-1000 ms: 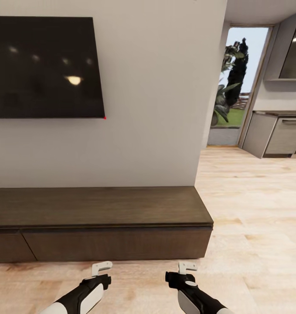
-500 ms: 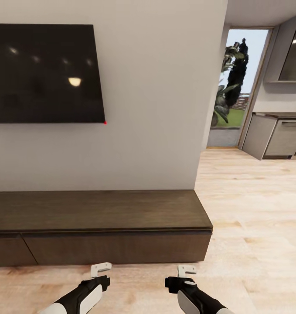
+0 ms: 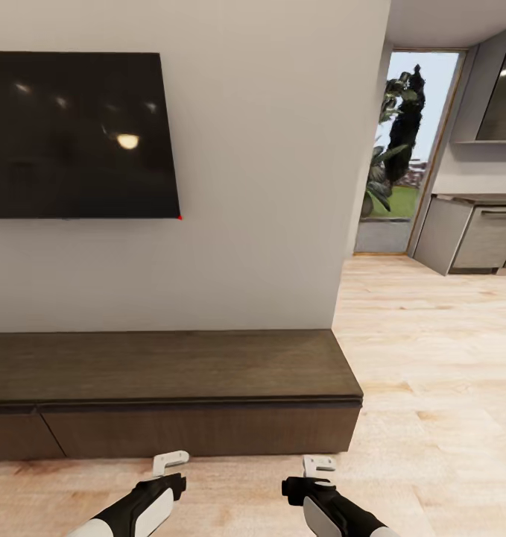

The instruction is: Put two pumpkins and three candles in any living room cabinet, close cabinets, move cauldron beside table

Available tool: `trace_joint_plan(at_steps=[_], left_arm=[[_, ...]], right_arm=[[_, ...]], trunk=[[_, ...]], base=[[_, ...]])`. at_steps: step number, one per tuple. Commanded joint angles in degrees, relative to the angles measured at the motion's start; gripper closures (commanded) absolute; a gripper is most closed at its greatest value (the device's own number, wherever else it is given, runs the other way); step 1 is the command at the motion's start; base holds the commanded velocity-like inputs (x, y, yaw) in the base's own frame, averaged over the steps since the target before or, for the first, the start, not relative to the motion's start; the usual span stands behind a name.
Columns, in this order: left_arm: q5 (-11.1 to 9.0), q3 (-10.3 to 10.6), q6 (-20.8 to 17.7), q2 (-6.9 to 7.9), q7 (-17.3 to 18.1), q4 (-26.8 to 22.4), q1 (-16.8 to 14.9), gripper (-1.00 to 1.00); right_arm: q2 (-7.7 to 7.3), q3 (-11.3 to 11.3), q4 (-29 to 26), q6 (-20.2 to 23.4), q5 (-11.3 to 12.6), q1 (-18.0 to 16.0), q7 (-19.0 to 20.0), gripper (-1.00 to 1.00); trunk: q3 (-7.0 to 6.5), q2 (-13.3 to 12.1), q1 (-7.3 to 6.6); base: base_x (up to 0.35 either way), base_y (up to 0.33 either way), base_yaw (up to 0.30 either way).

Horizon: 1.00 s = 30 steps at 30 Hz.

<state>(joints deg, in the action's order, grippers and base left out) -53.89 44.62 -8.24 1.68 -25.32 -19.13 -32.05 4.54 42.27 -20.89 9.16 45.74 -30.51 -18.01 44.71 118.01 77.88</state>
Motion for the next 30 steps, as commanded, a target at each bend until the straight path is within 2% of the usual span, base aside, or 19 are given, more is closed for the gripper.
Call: trace_joint_plan(at_steps=[1,13,30], left_arm=[[-0.3,0.5,-0.3,0.08,-0.4,-0.1,0.0,-1.00],[-0.3,0.5,-0.3,0.07,-0.5,0.3,0.0,-1.00],[-0.3,0.5,-0.3,0.00,-0.5,1.1,0.0,-1.00]], right_arm=[[-0.08,0.4,-0.1,0.2,0.3,0.0,-0.4,-1.00],[-0.04,0.4,-0.1,0.2,0.3,-0.1,-0.4,-1.00],[-0.06,0.4,-0.1,0.2,0.3,-0.1,-0.4,-1.00]], trunk=[[-0.10,-0.4,-0.23],[-1.74,-5.2,-2.87],[-3.25,-12.0,-6.60]], base=[[0.000,0.000,0.000],[0.000,0.000,0.000],[0.000,0.000,0.000]])
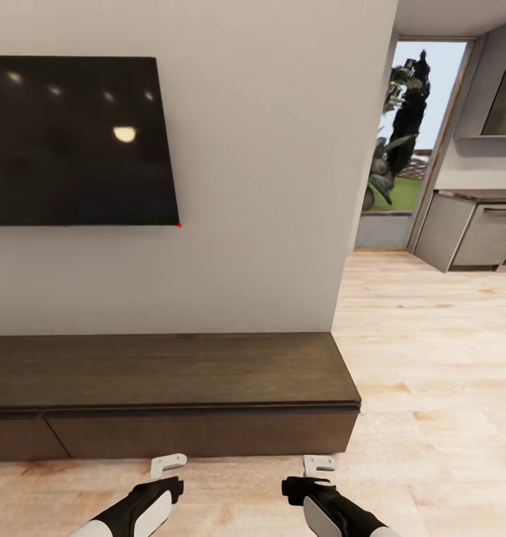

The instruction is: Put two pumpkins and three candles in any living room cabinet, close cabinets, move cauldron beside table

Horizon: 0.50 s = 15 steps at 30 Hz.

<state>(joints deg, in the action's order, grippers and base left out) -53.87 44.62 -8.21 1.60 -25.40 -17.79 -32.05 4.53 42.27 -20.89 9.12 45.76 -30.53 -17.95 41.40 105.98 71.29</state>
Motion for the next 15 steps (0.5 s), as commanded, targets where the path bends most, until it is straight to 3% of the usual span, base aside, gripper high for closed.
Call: trace_joint_plan(at_steps=[1,15], left_arm=[[-0.3,0.5,-0.3,0.07,-0.4,-0.2,0.0,-1.00],[-0.3,0.5,-0.3,0.06,-0.4,-0.1,0.0,-1.00]], right_arm=[[-0.04,0.4,-0.1,0.2,0.3,-0.1,-0.4,-1.00],[-0.05,0.5,-0.1,-0.3,0.3,0.0,-0.4,-1.00]], trunk=[[-0.05,-0.4,-0.23],[-2.40,-6.0,-3.31]], base=[[0.000,0.000,0.000],[0.000,0.000,0.000]])
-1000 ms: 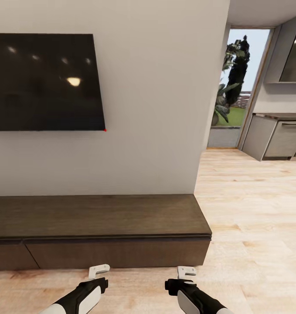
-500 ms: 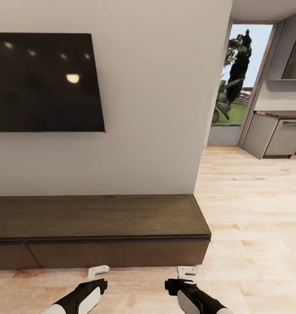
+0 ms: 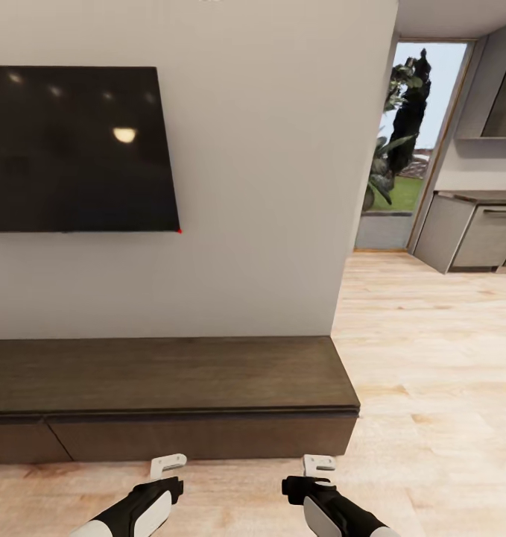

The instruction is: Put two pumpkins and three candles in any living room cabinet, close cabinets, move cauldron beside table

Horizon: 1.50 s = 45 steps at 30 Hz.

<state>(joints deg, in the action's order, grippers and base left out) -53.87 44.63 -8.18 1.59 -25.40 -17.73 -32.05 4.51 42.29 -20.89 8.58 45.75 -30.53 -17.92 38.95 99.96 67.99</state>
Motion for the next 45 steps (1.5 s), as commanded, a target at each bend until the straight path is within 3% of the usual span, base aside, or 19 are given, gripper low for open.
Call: trace_joint_plan(at_steps=[1,45], left_arm=[[-0.3,0.5,-0.3,0.08,-0.4,-0.2,0.0,-1.00],[-0.3,0.5,-0.3,0.08,-0.4,0.1,0.0,-1.00]], right_arm=[[-0.04,0.5,-0.1,0.2,0.3,-0.1,-0.5,-1.00],[0.01,0.5,-0.1,0.5,0.3,-0.1,-0.6,-1.00]], trunk=[[-0.13,-0.4,-0.23],[-8.03,-18.0,-9.89]], base=[[0.000,0.000,0.000],[-0.022,0.000,0.000]])
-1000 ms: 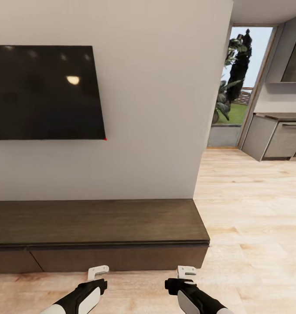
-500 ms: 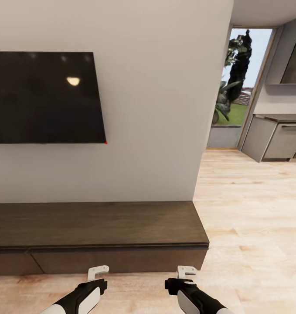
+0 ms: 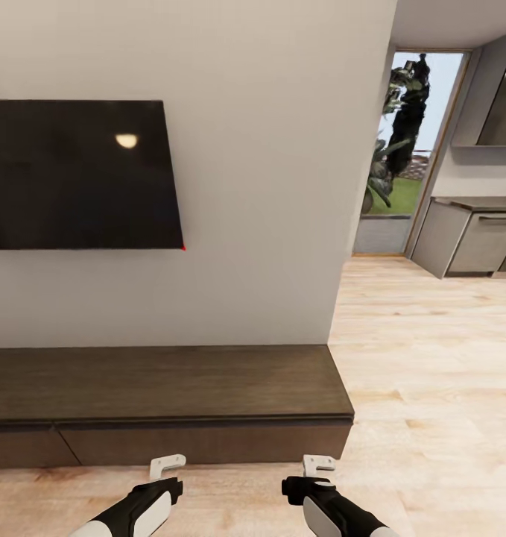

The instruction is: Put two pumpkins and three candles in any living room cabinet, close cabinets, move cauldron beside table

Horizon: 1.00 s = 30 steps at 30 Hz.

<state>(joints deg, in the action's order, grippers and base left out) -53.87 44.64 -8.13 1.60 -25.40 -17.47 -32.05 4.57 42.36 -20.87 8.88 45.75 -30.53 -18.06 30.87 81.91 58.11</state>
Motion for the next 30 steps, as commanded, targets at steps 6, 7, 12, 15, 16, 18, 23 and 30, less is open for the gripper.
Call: trace_joint_plan(at_steps=[6,7,12,15,16,18,23,30], left_arm=[[-0.3,0.5,-0.3,0.04,-0.4,-0.2,0.0,-1.00],[-0.3,0.5,-0.3,0.01,-0.4,-0.2,0.0,-1.00],[-0.3,0.5,-0.3,0.00,-0.4,-0.2,0.0,-1.00],[-0.3,0.5,-0.3,-0.01,-0.4,-0.2,0.0,-1.00],[-0.3,0.5,-0.3,-0.01,-0.4,-0.2,0.0,-1.00],[-0.3,0.5,-0.3,-0.01,-0.4,-0.2,0.0,-1.00],[-0.3,0.5,-0.3,0.00,-0.4,-0.2,0.0,-1.00],[-0.3,0.5,-0.3,-0.01,-0.5,-0.2,0.0,-1.00]], right_arm=[[0.00,0.4,-0.1,0.2,0.3,-0.1,-0.4,-1.00],[0.00,0.4,-0.1,0.2,0.3,-0.1,-0.4,-1.00],[0.00,0.4,-0.1,0.0,0.3,-0.1,-0.4,-1.00],[0.00,0.4,-0.1,0.0,0.3,-0.1,-0.4,-1.00],[0.00,0.4,-0.1,0.0,0.3,-0.1,-0.4,-1.00],[0.00,0.4,-0.1,-0.1,0.3,-0.1,-0.4,-1.00],[0.00,0.4,-0.1,0.0,0.3,-0.1,-0.4,-1.00],[-0.01,0.4,-0.1,0.4,0.3,-0.1,-0.5,-1.00]], trunk=[[-1.02,-2.4,-1.33],[-1.20,-2.8,-1.54],[-2.10,-4.8,-2.64],[-2.64,-6.0,-3.30],[-2.82,-6.4,-3.52],[-3.18,-7.2,-3.96],[-4.08,-9.2,-5.06],[-5.33,-12.0,-6.60]], base=[[0.000,0.000,0.000],[0.000,0.000,0.000],[0.000,0.000,0.000],[0.000,0.000,0.000],[0.000,0.000,0.000],[0.000,0.000,0.000],[0.000,0.000,0.000],[0.000,0.000,0.000]])
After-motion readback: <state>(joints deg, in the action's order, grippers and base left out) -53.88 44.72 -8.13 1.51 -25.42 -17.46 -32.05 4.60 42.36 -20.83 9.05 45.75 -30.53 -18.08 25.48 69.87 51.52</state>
